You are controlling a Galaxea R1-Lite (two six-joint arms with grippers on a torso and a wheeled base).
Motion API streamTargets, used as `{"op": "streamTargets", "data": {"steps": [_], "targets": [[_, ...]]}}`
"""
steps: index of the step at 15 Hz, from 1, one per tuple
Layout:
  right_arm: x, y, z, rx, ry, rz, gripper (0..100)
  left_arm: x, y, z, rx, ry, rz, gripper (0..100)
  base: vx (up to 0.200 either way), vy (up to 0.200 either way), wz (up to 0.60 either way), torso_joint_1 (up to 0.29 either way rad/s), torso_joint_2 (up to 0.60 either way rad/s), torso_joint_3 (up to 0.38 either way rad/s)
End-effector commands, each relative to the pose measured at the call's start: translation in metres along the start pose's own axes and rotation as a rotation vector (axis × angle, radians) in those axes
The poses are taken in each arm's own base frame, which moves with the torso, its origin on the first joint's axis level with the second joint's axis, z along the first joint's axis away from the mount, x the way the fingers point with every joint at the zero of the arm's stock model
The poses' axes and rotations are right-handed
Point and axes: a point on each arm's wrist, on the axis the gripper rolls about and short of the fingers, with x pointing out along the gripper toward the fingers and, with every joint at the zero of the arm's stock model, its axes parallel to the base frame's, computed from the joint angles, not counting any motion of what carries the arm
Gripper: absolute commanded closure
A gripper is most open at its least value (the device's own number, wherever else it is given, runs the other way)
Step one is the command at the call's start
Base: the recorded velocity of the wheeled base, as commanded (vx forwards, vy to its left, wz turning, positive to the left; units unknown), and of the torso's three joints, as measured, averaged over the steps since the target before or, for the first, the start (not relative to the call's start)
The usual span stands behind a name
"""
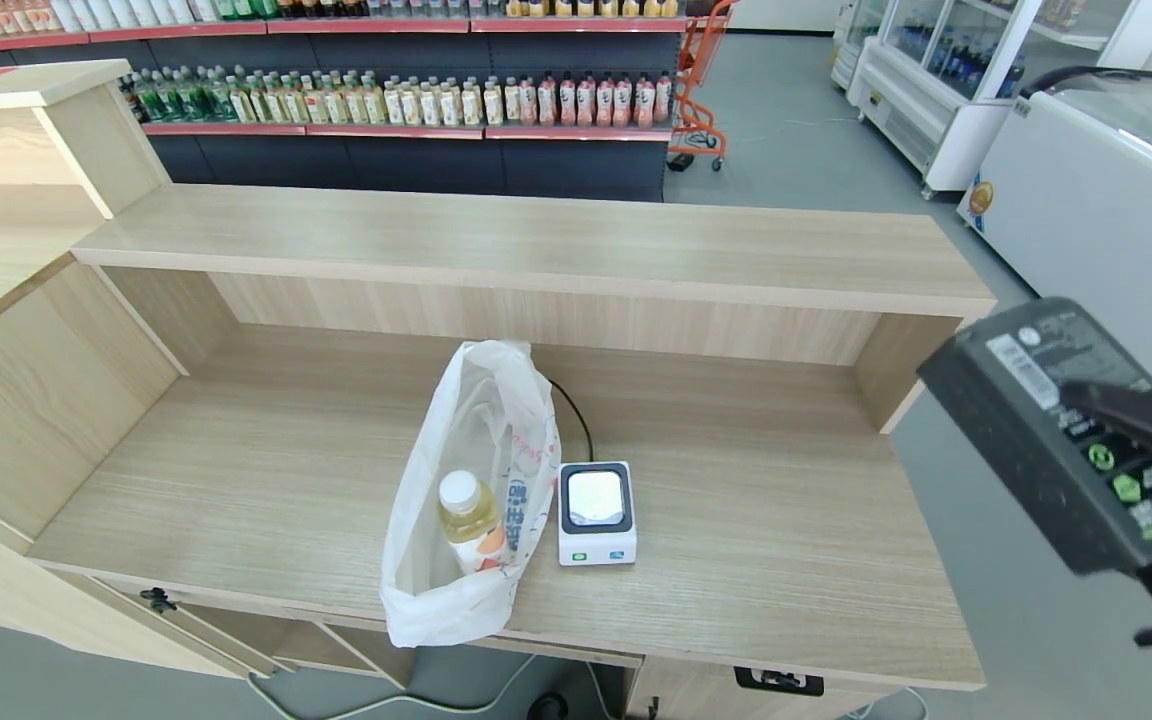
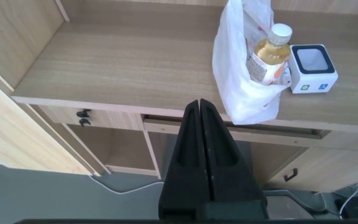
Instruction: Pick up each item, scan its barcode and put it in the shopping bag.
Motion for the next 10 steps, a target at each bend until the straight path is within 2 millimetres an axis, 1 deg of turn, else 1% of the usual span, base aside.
{"op": "streamTargets", "data": {"steps": [1,3,5,8,9,10], "targets": [[-0.013,-0.029,0.027,-0.096,-0.099,-0.095,100,0.000,0.000,0.000,0.000,0.002,0.000,100,0.000,0.000,0.00,0.000,0.00,0.000],[-0.025,-0.034,0.040,-0.102,-0.140,-0.063,100,0.000,0.000,0.000,0.000,0.000,-0.001,100,0.000,0.000,0.00,0.000,0.00,0.000],[-0.023,-0.039,0.041,-0.095,-0.139,-0.079,100,0.000,0.000,0.000,0.000,0.000,0.000,100,0.000,0.000,0.00,0.000,0.00,0.000],[-0.014,-0.046,0.042,-0.078,-0.165,-0.134,100,0.000,0.000,0.000,0.000,0.000,0.000,100,0.000,0.000,0.00,0.000,0.00,0.000],[-0.004,-0.048,0.039,-0.076,-0.182,-0.160,100,0.000,0.000,0.000,0.000,0.000,-0.001,100,0.000,0.000,0.00,0.000,0.00,0.000],[-0.001,-0.049,0.039,-0.076,-0.192,-0.173,100,0.000,0.000,0.000,0.000,0.000,-0.001,100,0.000,0.000,0.00,0.000,0.00,0.000]]}}
